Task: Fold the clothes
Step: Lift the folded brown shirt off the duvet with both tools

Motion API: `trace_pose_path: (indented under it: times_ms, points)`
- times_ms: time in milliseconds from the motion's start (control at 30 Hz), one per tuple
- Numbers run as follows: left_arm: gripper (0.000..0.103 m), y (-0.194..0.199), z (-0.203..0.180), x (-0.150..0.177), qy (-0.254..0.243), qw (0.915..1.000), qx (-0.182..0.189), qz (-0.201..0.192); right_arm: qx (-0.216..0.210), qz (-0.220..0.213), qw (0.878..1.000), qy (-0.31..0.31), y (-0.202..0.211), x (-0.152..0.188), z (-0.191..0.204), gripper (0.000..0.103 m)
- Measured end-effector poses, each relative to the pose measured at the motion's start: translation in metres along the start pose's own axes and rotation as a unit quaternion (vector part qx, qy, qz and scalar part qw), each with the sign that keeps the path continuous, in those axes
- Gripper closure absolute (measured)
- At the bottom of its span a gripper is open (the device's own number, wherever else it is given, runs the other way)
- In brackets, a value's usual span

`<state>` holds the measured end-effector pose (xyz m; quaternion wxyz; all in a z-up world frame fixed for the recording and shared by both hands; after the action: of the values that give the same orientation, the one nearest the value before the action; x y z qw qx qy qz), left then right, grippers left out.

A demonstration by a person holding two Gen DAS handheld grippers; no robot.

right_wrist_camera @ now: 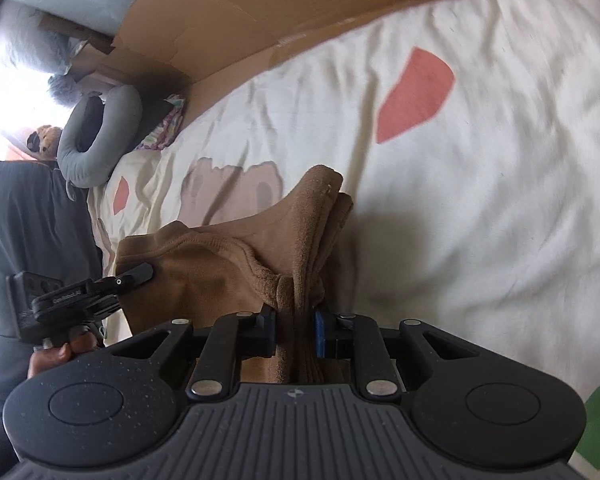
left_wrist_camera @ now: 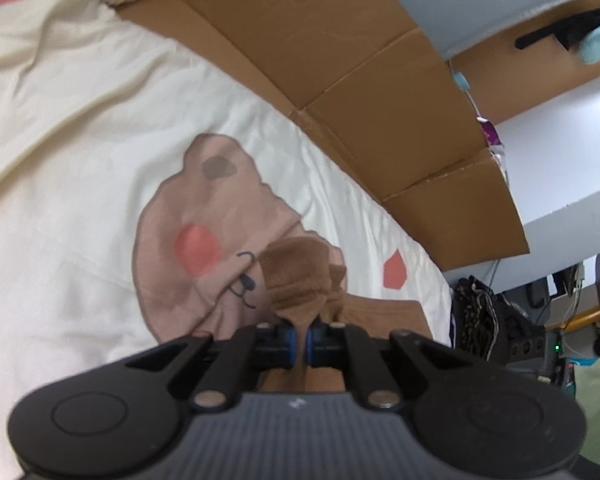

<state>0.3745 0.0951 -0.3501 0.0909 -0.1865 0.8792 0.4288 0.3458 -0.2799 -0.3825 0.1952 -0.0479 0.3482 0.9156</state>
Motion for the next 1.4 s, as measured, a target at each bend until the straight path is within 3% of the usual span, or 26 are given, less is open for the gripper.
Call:
trace_pose_path:
  times_ms: [600,900,1400]
  points:
    - [0.099,0.080,-0.072,0.017,-0.026,0.9960,-0.075,-0.042,0.034,-0.038,0.997,0.051,0.053,0.025,0.080,0.088]
    - [0.099,0.138,-0.129,0.025,-0.058,0.9935,-0.085,-0.048,0.024,-0.037,0.994,0.103,0.109,0.040,0.134,0.089]
    - [0.099,0.235,-0.234,0.015,-0.064,0.9860,-0.098,-0.118,0.016,-0.102,0.983,0.152,0.216,0.039,0.232,0.089]
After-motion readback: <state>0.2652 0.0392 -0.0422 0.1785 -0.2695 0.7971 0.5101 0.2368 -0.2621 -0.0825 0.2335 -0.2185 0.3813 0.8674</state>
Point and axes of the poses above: each gripper's, at about its wrist camera, not at the fingertips, and y roughly against the way its jaws point, z to its left, x to its underside, the point moved 2 cm from there along -y, roughly the way its jaws point, and after that the axes turned 6 degrees about -x, right-handed, at the moved point
